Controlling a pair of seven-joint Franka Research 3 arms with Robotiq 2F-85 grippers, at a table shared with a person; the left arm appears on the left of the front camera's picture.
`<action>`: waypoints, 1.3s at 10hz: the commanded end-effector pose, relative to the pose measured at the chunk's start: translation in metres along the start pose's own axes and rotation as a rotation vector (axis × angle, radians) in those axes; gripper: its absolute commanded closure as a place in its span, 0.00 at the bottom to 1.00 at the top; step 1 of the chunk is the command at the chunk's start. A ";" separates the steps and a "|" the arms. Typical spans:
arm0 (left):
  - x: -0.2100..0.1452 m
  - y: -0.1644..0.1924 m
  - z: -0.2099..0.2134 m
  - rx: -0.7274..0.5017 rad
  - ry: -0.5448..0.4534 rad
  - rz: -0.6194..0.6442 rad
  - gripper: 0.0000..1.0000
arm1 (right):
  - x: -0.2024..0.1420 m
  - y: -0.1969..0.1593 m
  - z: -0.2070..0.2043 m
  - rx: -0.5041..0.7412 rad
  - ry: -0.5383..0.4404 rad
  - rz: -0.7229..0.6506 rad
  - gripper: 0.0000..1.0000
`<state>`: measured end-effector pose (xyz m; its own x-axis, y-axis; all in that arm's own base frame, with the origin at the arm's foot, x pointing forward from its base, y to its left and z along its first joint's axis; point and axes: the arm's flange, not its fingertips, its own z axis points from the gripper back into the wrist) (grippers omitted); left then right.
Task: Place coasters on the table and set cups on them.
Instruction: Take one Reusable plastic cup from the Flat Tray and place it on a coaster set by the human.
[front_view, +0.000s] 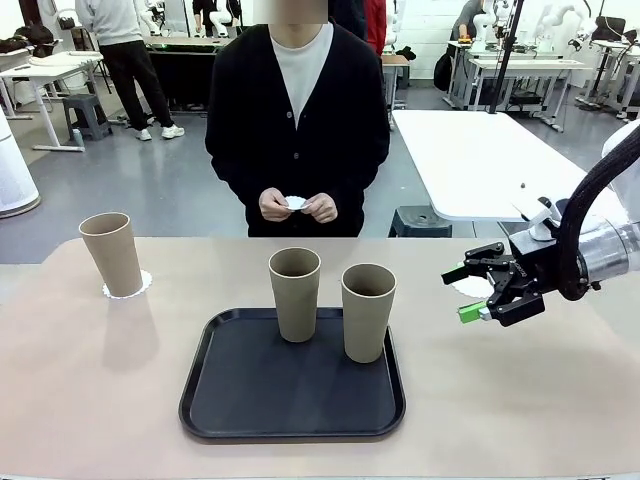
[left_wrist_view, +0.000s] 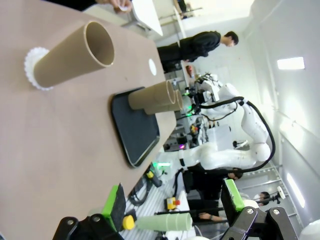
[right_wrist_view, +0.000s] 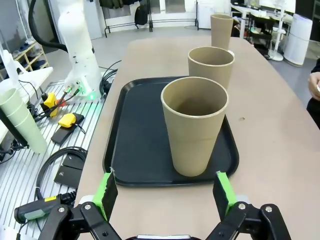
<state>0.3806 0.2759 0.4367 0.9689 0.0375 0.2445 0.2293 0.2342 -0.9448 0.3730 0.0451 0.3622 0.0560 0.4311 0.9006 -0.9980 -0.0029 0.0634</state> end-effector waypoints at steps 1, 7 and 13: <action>0.000 -0.003 0.002 -0.007 -0.004 0.004 0.00 | -0.005 -0.006 -0.013 0.047 -0.037 0.077 0.00; 0.000 -0.003 0.002 -0.007 -0.004 0.004 0.00 | -0.040 -0.044 -0.070 0.028 -0.130 0.041 0.00; 0.000 -0.003 0.002 -0.007 -0.004 0.004 0.00 | -0.046 -0.046 -0.091 0.063 -0.144 0.074 0.00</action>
<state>0.3806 0.2760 0.4366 0.9689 0.0376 0.2445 0.2293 0.2341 -0.9448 0.4087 0.1009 0.2890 0.0180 0.3119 0.9500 -0.9937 -0.0994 0.0515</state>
